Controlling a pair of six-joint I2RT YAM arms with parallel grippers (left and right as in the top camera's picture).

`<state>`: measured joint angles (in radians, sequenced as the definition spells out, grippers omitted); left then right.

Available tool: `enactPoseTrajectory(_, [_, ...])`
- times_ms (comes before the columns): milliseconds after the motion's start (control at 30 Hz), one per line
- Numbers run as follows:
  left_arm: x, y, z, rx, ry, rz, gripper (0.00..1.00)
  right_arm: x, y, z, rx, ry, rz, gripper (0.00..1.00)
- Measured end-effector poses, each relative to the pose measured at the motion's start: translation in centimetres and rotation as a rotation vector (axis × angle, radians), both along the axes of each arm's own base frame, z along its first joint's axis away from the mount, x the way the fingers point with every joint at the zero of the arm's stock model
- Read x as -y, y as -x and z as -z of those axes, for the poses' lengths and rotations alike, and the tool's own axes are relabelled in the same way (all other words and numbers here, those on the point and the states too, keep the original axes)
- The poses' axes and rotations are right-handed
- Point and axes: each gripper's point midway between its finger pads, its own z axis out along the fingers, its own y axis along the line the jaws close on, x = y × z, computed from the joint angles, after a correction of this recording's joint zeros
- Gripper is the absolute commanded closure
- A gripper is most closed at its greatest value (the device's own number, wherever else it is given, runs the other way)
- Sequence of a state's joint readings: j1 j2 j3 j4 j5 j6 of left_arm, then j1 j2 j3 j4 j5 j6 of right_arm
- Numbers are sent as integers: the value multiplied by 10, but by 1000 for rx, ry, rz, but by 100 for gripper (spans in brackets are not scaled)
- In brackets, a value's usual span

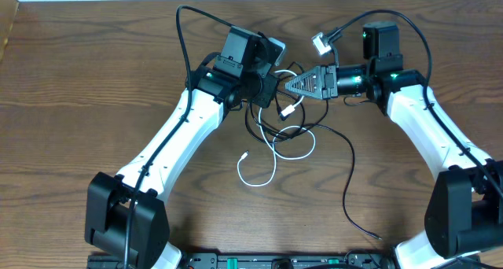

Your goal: Untangle cables

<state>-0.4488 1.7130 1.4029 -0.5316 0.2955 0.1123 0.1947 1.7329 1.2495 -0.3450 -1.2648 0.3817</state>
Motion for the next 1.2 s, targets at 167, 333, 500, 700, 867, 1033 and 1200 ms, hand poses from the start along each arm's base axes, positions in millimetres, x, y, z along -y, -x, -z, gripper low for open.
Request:
enactPoseTrajectory(167, [-15, -8, 4, 28, -77, -61, 93, 24, 3, 59, -129, 304, 135, 97])
enactPoseTrajectory(333, [-42, -19, -10, 104, -159, -167, 93, 95, 8, 128, -196, 828, 324, 99])
enactPoseTrajectory(500, [-77, -18, -80, 229, -63, -309, 93, 141, 3, 144, -163, 1086, 426, 62])
enactPoseTrajectory(700, [-106, -6, -182, 412, 220, -403, 93, 127, -11, 137, -79, 1009, 403, 46])
enactPoseTrajectory(867, [-96, 17, -266, 574, 483, -356, 93, 56, -8, 111, 115, 728, 164, 28])
enactPoseTrajectory(1033, [-79, 33, -298, 565, 670, -285, 93, -9, 1, 87, 405, 570, -39, 24])
enactPoseTrajectory(1200, [-66, 42, -317, 543, 788, -209, 93, -46, -8, 67, 630, 514, -64, 23])
